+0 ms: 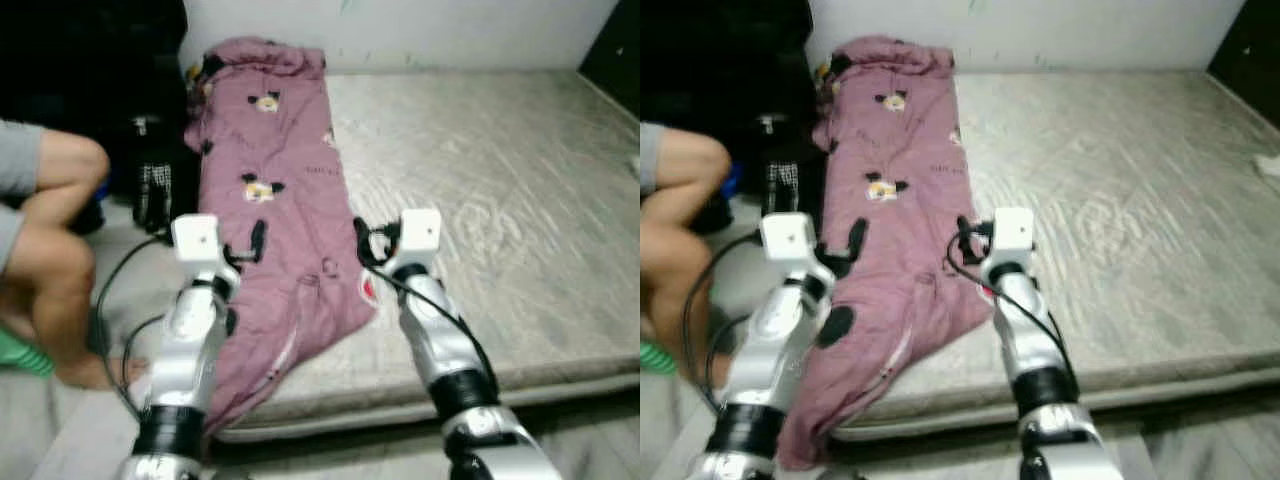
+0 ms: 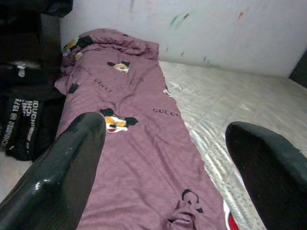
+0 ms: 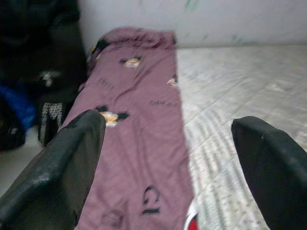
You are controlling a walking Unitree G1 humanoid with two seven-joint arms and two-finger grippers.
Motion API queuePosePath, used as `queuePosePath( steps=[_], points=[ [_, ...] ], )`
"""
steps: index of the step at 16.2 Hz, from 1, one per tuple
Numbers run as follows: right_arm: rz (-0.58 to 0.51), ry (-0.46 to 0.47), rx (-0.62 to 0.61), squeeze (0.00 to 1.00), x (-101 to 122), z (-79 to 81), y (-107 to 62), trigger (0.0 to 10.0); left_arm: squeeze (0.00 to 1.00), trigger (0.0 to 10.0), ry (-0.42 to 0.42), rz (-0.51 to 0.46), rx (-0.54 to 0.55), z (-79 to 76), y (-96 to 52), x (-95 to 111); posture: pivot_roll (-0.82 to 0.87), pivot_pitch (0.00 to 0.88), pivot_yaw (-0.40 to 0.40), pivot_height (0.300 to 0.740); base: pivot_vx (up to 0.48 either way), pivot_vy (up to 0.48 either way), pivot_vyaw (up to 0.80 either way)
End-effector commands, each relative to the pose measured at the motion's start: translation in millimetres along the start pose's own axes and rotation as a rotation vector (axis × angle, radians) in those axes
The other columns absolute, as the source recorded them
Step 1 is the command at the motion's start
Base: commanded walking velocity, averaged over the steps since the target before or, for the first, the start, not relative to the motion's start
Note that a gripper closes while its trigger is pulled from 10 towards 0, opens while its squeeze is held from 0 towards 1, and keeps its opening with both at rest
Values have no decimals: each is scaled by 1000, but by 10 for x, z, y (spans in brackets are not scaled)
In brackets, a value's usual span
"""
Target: Clean up the room
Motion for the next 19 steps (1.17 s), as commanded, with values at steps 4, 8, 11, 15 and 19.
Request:
queuePosePath(
  steps=[4,8,11,15,19],
  points=[
    [-13,-39,-61,0,32,-235,-63,10000,0,10000,113,-33,-5,-41,42,103,31,0,-30,740,0,0,0],
    [-11,-28,-62,0,-48,-234,-211,10000,0,10000,227,-39,64,212,-252,-16,66,0,-28,740,0,0,0],
    [-15,-5,-77,0,-39,-246,-291,10000,0,10000,287,-25,145,375,-412,-82,74,0,-40,740,0,0,0],
    [-42,-19,-88,0,45,-360,-576,10000,0,10000,396,-37,194,500,-709,-105,73,14,-48,740,0,0,0],
    [-38,-63,-159,0,95,-542,-773,10000,0,10000,414,-9,250,551,-940,-154,63,34,-38,740,0,0,0]
  ],
)
Point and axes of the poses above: a point about 5 cm out from each wrist's last joint towards the gripper, its own y axis pointing out of the wrist towards the gripper, its own x axis along the axis of the wrist's last joint, z = x × y, the point moved 1 cm from there along y, pointing out of the wrist towards the gripper, and after that the axes turned 13 degrees about y, right-handed, at the moved point
